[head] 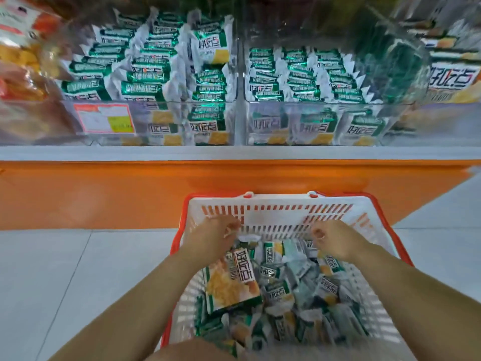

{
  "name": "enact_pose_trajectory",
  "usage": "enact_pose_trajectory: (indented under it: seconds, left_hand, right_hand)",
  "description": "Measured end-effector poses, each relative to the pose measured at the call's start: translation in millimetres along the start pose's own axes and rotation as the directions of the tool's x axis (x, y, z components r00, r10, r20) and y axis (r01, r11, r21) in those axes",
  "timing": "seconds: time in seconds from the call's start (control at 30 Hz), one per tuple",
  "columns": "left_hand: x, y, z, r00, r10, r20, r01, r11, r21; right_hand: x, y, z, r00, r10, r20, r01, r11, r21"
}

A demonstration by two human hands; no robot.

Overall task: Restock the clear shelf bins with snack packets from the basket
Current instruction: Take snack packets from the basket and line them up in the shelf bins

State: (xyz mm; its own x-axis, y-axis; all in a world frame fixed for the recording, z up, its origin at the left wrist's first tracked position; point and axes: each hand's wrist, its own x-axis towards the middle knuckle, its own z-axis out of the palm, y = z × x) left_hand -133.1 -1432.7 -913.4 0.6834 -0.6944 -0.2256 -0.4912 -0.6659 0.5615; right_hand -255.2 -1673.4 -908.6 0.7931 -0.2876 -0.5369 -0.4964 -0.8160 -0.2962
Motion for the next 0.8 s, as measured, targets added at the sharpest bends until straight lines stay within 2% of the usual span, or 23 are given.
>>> enact_pose_trajectory:
  seconds: [0.13, 0.2, 0.3, 0.4, 0.6, 0.7, 0.8]
  left_hand:
    - [15.4, -19.4, 26.1, 0.957, -0.080, 0.280, 0.084, 0.996, -0.001]
    - [20.5, -32.0, 40.1, 0.909, -0.096, 0.406, 0.111, 0.994, -0.015]
    - [24.6, -43.7, 55.2, 0.830, -0.162, 0.534, 0.170, 0.985, 0.034]
    - [28.3, -46.5, 59.7, 0.824, -0.164, 0.543, 0.152, 0.986, 0.066]
    - [30.8, -47.9, 61.9, 0.836, -0.137, 0.531, 0.117, 0.991, 0.071]
    - [26.3, -42.5, 55.4, 0.826, -0.132, 0.548, 0.094, 0.991, 0.098]
    - [22.4, -32.4, 39.3, 0.840, -0.122, 0.529, 0.086, 0.992, 0.091]
  right_hand:
    - [25.4, 11.3, 37.9, 0.989, 0.065, 0.130, -0.058, 0.997, -0.059]
    - [39.9, 13.7, 58.1, 0.981, 0.075, 0.179, -0.064, 0.996, -0.063]
    - [63.8, 18.5, 84.8, 0.964, 0.142, 0.224, -0.102, 0.978, -0.182]
    - [77.0, 24.4, 103.7, 0.950, 0.215, 0.229, -0.145, 0.946, -0.289]
    - [79.5, 26.4, 100.5, 0.948, 0.252, 0.192, -0.205, 0.951, -0.233]
    - [71.3, 17.7, 78.7, 0.962, 0.197, 0.188, -0.176, 0.977, -0.122]
    - [51.3, -3.8, 43.0, 0.974, 0.073, 0.214, -0.069, 0.997, -0.027]
